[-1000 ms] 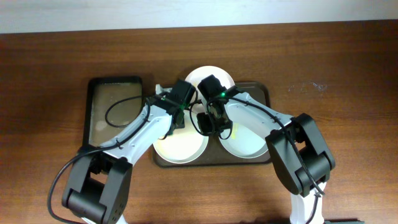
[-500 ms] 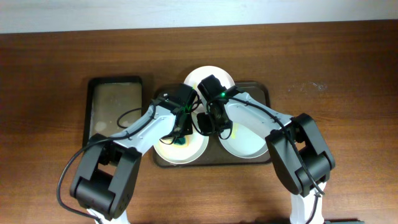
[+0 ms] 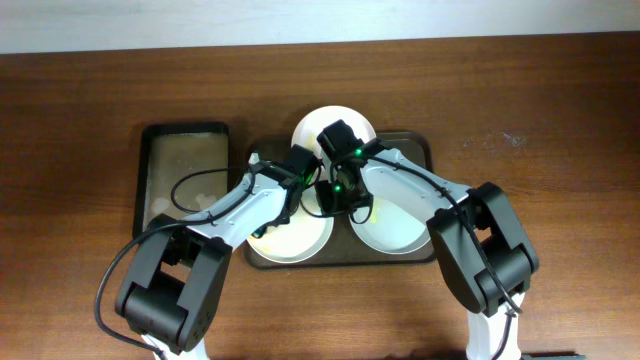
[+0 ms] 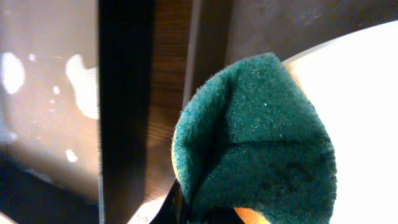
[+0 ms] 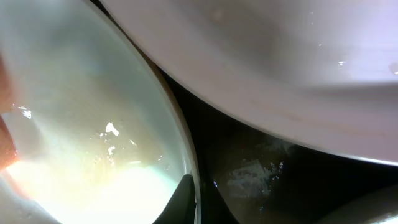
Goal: Clean dirty plates on tray and stack at the side
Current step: 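Scrub the front-left plate with the sponge in the left gripper, then lift the back white plate with the right gripper and move it right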
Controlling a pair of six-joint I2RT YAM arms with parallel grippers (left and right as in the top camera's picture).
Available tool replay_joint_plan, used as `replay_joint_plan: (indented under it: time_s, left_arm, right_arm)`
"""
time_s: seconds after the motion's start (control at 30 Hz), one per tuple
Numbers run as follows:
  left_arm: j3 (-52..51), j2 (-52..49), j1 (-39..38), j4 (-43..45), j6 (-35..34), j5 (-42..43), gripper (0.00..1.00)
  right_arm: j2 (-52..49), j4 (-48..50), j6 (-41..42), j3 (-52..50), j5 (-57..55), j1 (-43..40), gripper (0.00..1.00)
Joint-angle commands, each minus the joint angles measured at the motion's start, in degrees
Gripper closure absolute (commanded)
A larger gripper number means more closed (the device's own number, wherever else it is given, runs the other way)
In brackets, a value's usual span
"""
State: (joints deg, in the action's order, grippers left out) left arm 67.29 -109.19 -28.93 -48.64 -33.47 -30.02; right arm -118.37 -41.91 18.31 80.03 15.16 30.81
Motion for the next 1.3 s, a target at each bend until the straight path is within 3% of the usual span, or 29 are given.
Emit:
replay_joint_plan:
  time_s: [0.0, 0.17, 0.4, 0.57, 0.83, 1.07, 1.27]
  left_arm:
    - [1.7, 4.7, 1.1, -2.8, -2.8, -7.8, 1.00]
    - [2.5, 16.5, 3.3, -2.8, -3.4, -0.5, 1.00]
    - [2.5, 28.1, 14.1, -5.4, 0.2, 10.1, 1.00]
    - [2.1, 27.4, 17.8, -9.4, 2.4, 11.0, 1.00]
    - [2.1, 26.8, 18.6, -9.9, 3.8, 11.0, 1.00]
    - [2.1, 26.8, 18.6, -10.3, 3.8, 11.0, 1.00]
    - [2.1, 26.8, 18.6, -10.3, 3.8, 11.0, 1.00]
  right_arm:
    - [-0.5, -1.0, -0.2, -0.7, -3.8, -0.1, 0.96]
    - [1.4, -1.8, -0.2, -0.5, -3.8, -0.1, 0.96]
    - [9.0, -3.7, -3.0, 1.4, -5.9, 0.3, 0.96]
    - [13.6, -7.3, -3.0, 4.2, -20.3, 3.7, 0.96]
    - [16.4, -13.6, -3.3, 10.6, -58.2, 16.1, 0.96]
    - [16.4, -12.3, -11.1, 12.1, -80.1, 23.6, 0.96]
    - [16.4, -7.7, -21.4, 12.1, -91.7, 26.4, 0.96]
